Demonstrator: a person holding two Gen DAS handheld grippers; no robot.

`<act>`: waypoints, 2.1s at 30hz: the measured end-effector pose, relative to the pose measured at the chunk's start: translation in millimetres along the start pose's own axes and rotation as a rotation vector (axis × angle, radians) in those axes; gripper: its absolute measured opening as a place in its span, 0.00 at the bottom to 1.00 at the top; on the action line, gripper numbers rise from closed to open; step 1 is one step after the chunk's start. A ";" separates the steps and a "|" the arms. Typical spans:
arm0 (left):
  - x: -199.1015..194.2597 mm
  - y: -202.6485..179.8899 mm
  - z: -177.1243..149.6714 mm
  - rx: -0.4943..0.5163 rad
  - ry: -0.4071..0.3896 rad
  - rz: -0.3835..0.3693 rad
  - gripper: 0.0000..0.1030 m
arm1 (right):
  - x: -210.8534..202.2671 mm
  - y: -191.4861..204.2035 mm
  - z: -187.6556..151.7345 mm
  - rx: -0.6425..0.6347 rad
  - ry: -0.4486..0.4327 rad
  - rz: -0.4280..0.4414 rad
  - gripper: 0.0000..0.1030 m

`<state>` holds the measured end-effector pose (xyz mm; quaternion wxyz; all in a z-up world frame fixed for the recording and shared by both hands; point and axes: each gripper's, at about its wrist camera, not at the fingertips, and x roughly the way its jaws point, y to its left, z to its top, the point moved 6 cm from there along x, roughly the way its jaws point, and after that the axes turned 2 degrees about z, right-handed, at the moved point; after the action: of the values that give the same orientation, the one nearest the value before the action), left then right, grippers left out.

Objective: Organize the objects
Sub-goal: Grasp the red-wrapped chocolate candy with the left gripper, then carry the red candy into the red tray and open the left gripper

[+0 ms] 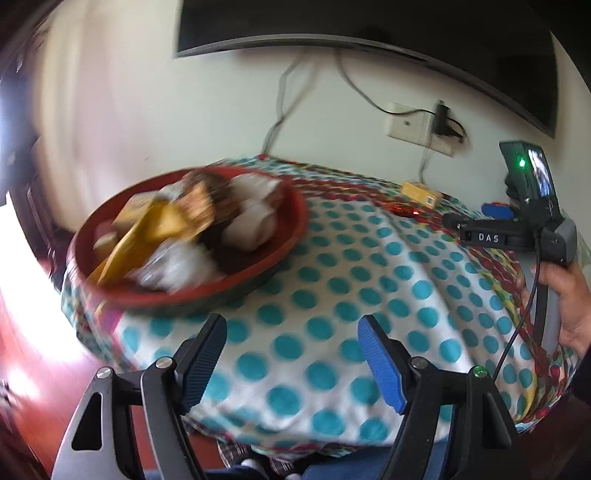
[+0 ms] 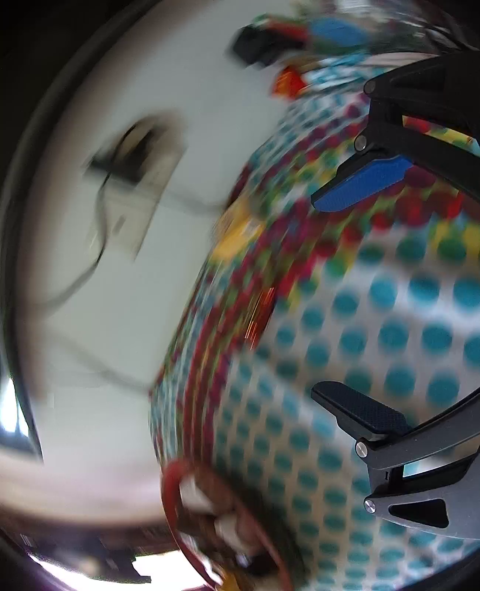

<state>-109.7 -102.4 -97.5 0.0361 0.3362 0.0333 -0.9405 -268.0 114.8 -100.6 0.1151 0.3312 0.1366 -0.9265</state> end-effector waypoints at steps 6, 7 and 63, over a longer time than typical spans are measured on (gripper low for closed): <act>25.7 -52.9 35.5 0.098 0.012 -0.103 0.73 | 17.4 -64.6 -27.8 0.203 0.034 -0.073 0.90; 33.1 -61.7 42.0 0.107 0.024 -0.119 0.73 | 20.0 -72.5 -30.1 0.236 0.040 -0.078 0.90; 211.1 -189.4 143.4 0.680 0.214 -0.198 0.21 | 28.0 -115.0 -44.1 0.458 0.072 -0.095 1.00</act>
<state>-380.0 64.0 -113.5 -0.1725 0.4207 -0.2453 -0.8562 -298.4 233.5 -131.1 -0.0117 0.3749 -0.0577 -0.9252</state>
